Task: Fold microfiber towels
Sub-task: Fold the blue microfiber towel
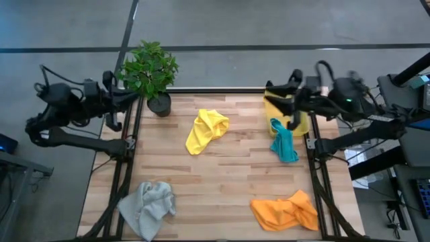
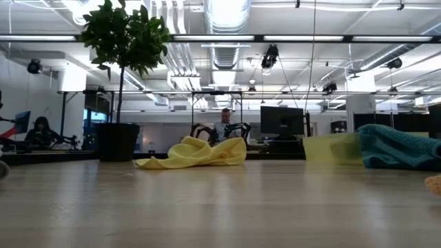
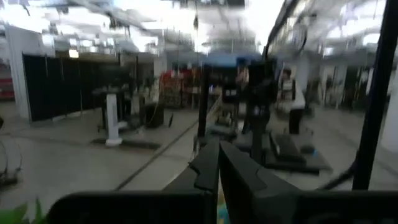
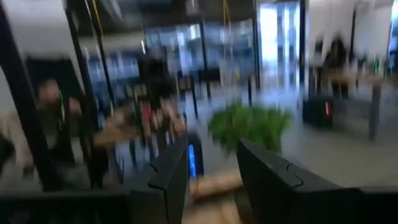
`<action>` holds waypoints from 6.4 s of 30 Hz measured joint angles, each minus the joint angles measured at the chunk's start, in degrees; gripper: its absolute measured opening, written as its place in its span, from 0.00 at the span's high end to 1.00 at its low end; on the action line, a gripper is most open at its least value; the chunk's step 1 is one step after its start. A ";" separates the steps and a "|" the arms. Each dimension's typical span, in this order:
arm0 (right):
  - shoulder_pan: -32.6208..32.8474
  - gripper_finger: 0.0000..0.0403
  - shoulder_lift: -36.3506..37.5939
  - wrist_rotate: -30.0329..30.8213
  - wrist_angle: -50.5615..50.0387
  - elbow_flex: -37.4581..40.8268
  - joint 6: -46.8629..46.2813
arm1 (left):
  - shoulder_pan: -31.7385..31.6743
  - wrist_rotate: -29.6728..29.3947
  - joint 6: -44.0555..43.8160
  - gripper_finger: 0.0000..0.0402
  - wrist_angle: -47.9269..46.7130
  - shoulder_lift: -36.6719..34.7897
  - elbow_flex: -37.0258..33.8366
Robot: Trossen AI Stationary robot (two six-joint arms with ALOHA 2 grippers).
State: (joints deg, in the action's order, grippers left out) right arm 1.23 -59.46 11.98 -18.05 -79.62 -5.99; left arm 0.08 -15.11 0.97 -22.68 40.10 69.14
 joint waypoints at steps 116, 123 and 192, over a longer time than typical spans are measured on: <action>-41.55 0.98 -30.28 -9.00 -50.14 17.01 18.63 | -0.11 8.65 1.22 1.00 4.18 16.98 -0.92; -41.41 0.98 -28.35 -8.81 -66.12 1.36 18.00 | -0.11 8.65 1.38 1.00 4.52 17.31 -0.96; -9.73 0.98 -32.51 7.15 -27.14 -38.96 -21.86 | -0.11 -7.47 7.45 0.70 16.78 25.07 -0.70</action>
State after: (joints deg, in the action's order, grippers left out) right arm -8.49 -91.96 19.13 -45.19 -118.58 -27.85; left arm -0.03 -22.57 8.42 -5.90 65.17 68.45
